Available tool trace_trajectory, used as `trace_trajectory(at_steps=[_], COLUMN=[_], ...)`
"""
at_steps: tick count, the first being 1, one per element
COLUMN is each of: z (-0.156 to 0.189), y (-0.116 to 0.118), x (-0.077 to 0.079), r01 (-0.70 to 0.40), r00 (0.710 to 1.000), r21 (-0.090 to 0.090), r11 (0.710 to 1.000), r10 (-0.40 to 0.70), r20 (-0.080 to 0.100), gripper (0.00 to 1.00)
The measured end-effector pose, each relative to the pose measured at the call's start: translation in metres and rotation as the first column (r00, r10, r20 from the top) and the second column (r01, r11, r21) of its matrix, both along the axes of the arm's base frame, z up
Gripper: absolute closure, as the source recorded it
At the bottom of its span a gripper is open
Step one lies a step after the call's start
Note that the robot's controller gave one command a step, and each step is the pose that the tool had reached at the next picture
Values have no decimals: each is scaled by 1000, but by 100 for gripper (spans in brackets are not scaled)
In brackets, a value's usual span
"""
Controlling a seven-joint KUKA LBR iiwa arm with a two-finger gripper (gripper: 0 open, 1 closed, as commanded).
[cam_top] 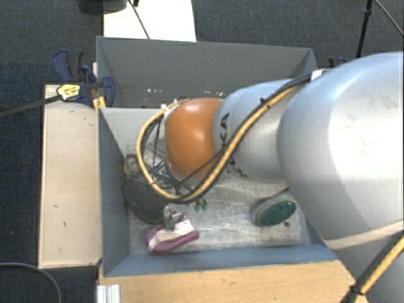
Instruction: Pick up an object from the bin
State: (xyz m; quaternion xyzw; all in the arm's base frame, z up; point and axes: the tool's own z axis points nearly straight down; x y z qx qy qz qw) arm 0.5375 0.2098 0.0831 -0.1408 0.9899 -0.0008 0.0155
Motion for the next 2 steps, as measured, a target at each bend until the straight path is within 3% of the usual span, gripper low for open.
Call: trace_trajectory(at_steps=[1,2], z=[0,168], y=[-3,-1], x=[-1,1], r01=[8,-314], r00=[1000,949], r21=[-1,-2], r11=[1000,950], r10=[-9,314], r20=[-9,-21], gripper=[100,100])
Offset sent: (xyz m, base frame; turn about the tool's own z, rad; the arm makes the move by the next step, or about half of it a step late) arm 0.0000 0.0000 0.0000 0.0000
